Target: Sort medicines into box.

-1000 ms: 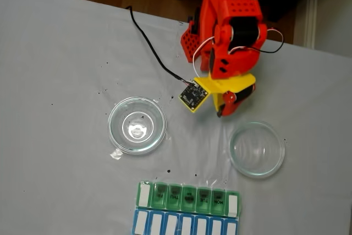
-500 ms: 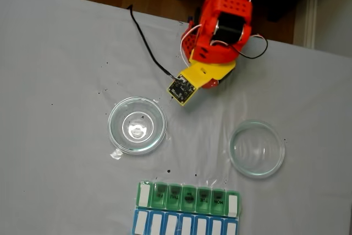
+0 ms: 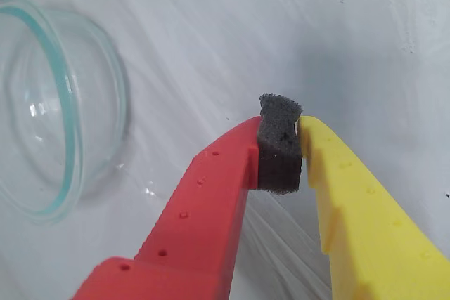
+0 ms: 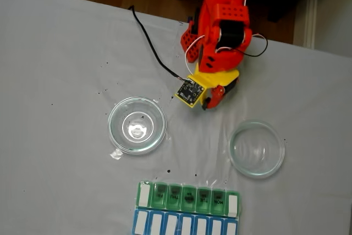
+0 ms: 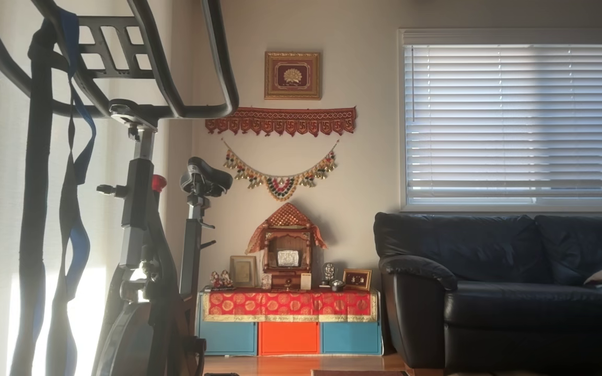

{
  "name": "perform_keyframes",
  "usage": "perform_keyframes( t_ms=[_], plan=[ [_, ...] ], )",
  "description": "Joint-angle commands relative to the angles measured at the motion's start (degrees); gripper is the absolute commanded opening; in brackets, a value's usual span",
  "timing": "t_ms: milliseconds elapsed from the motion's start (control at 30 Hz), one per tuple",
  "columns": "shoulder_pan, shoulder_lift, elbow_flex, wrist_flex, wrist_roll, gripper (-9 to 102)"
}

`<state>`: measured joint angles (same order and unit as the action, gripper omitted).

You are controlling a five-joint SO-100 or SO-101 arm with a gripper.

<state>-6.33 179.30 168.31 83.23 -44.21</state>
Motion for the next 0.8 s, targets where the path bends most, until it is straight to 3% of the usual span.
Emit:
perform_keyframes(
  t_ms=[0, 167, 233, 300, 767],
  plan=[
    [-0.26, -0.18, 0.09, 0.53, 1.76, 2],
    [-1.32, -0.18, 0.09, -0.62, -8.35, 2],
    [-2.29, -0.18, 0.09, -0.18, -4.83, 2],
    [-2.99, -0.18, 0.09, 0.44, 5.45, 2],
    [-2.99, -0.18, 0.09, 0.53, 3.16, 3]
  ],
)
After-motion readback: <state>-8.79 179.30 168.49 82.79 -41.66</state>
